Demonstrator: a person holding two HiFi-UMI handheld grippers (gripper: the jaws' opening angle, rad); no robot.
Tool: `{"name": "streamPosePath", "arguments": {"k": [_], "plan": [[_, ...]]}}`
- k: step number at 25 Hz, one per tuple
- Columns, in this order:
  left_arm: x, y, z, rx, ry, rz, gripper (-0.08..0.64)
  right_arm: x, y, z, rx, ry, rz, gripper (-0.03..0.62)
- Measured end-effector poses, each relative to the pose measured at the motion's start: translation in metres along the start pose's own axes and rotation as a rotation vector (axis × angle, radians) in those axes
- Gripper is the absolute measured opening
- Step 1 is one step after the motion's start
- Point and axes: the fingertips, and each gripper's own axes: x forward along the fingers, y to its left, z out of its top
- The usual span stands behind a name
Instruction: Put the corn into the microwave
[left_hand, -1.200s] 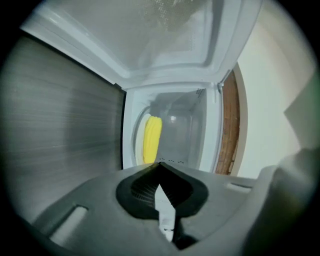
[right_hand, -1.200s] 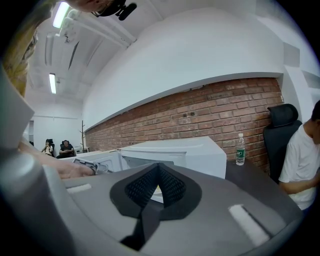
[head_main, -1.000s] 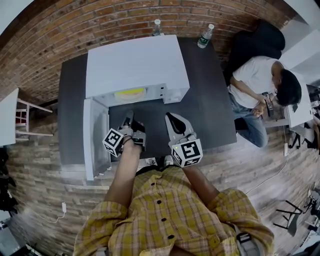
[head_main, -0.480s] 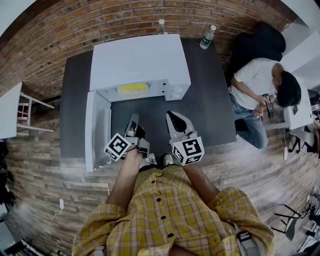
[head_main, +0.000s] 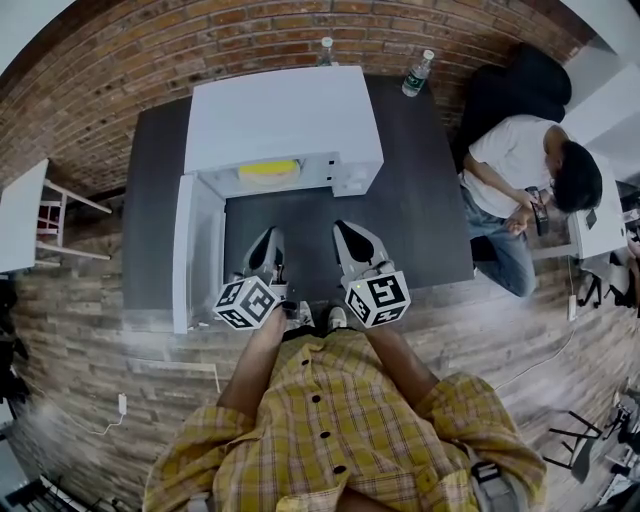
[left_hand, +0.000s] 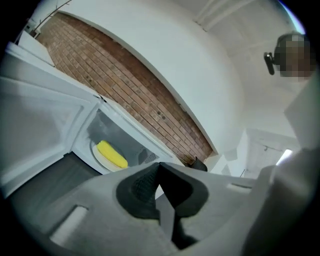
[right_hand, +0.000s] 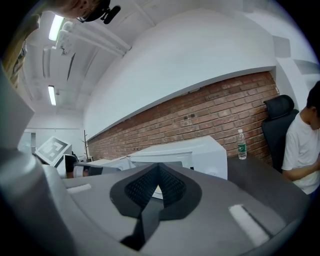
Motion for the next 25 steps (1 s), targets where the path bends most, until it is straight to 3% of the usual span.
{"name": "streamPosePath", "arguments": {"k": [8,17,25], "plan": [[-0.012,-0.015,0.009,0.304,-0.027,0.045,-0.002,-0.004,0.005,0.000,-0.011,-0.002,0.001,0.005],[-0.018,-0.036,0.014,0.495,-0.042,0.043,-0.002,-0.007,0.006,0.002,-0.037,0.004,-0.003,0.003],[-0.022,-0.041,0.019,0.570,-0.053,0.059,-0.002,-0.006,0.008,0.002,-0.048,0.005,0.005,0.003]]}}
